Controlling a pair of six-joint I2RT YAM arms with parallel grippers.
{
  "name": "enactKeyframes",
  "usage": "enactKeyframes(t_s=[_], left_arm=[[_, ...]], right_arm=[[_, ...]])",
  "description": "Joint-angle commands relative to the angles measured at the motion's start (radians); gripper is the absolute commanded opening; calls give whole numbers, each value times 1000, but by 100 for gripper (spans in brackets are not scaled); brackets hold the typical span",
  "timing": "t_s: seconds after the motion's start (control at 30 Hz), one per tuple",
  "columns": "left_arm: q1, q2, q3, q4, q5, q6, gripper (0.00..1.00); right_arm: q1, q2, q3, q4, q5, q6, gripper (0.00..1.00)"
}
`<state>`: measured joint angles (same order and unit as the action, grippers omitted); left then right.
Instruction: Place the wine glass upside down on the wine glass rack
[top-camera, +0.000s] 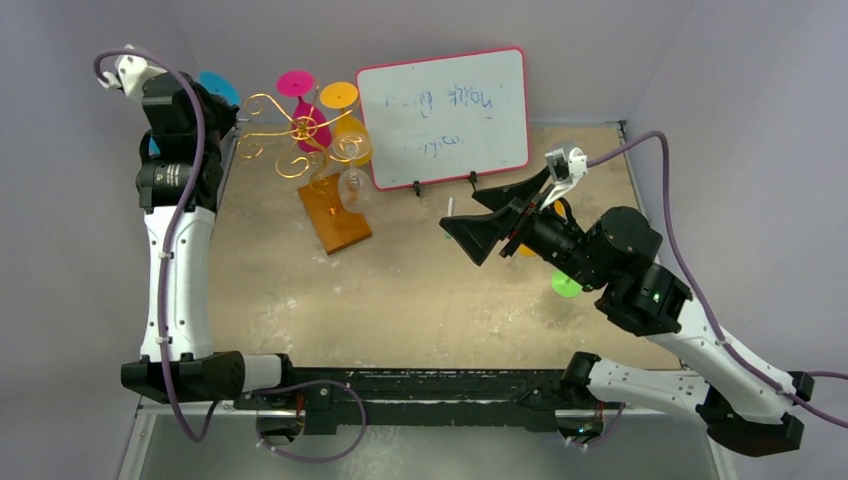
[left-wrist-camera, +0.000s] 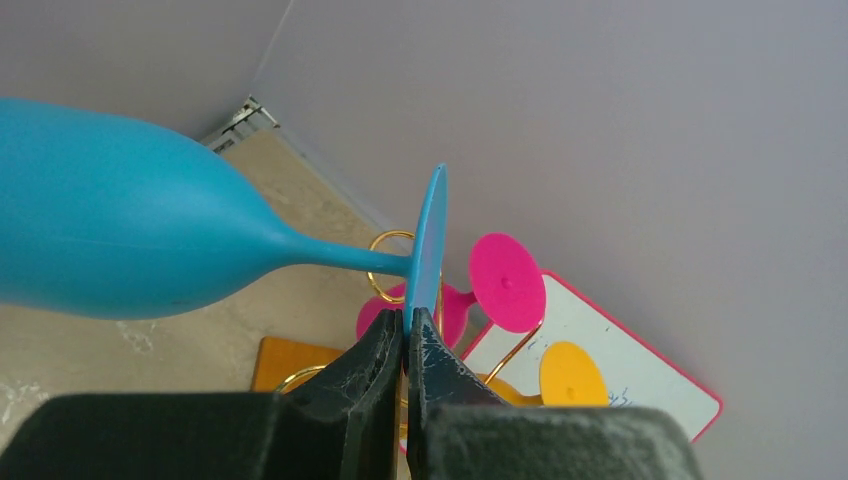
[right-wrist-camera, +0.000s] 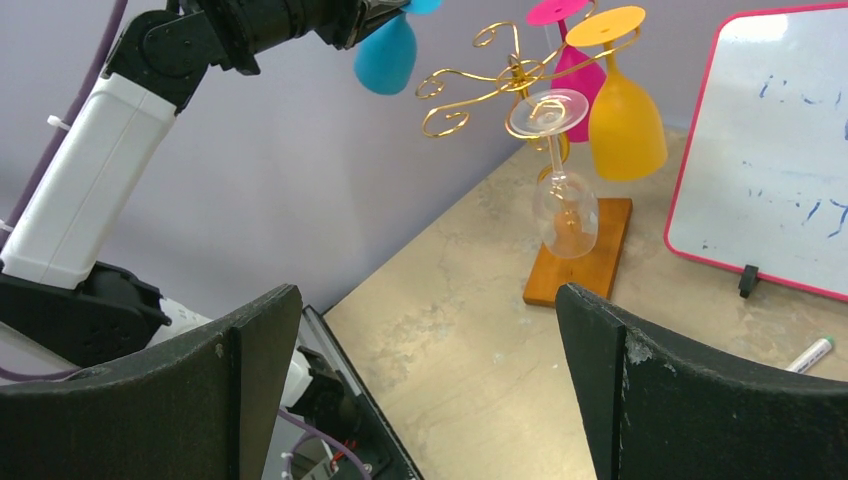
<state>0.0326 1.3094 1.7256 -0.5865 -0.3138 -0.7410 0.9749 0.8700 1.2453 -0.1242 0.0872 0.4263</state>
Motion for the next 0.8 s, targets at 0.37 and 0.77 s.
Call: enactKeyframes(t_s=[0.37, 0.77], left_arm=[[55, -23, -79, 28, 155, -190, 0], [55, -33, -181, 141, 278, -265, 0]], right_arm=[[4, -20, 13, 26, 27, -8, 100], [5, -19, 11, 29, 29, -12, 100]])
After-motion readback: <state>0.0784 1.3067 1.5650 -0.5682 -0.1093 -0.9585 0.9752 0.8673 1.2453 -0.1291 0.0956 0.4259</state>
